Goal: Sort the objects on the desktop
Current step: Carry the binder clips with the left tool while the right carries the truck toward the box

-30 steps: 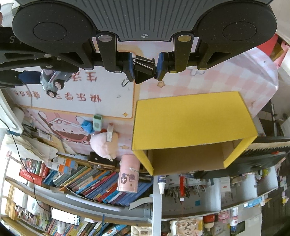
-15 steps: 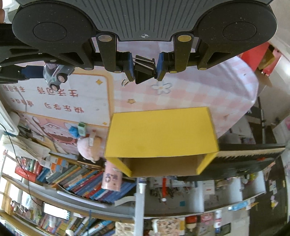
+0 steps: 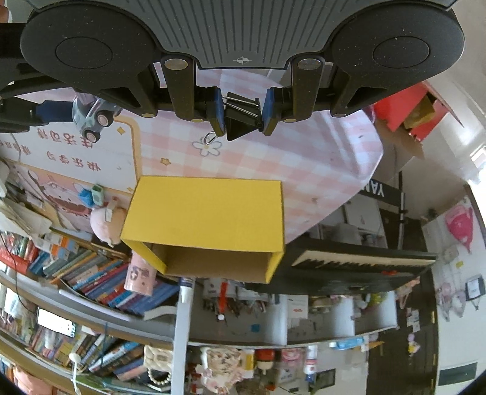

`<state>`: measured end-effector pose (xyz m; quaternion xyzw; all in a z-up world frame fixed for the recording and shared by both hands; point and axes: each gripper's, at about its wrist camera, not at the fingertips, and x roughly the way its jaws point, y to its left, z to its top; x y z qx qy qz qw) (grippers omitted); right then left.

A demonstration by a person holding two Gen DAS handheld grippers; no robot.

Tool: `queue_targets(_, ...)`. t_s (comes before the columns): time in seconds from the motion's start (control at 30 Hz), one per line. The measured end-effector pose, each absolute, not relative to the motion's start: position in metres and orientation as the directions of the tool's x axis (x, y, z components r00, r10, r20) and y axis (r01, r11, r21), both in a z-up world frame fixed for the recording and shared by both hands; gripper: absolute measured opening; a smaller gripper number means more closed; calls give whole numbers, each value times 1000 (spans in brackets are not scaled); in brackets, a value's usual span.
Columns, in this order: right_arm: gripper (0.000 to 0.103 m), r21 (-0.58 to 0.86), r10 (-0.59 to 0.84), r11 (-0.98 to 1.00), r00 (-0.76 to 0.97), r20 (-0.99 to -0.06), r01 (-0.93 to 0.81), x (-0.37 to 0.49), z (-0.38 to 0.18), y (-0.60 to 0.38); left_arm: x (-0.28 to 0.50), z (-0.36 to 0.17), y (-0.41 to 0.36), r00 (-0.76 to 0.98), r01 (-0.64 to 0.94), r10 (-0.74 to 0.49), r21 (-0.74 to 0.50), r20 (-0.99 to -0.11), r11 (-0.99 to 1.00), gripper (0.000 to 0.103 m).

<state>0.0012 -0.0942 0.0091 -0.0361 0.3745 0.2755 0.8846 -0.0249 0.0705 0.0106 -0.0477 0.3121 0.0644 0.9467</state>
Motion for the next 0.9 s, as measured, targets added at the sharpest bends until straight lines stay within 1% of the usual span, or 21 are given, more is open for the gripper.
queue_targets(0.4,61,115,444,852,588,-676,-511,0,14,-88,-18,15,73,817,-124,68,-59,-572,990,24)
queue_targets(0.73,61,102,432,865,626,-649,-492,14,23,-85,-7,27,77,848,-106,69,-40,-526,994,24)
queue_targets(0.9,61,93,427,869,643,-636,-485,23,27,-83,6,34,81,860,-108,64,-57,-507,993,24)
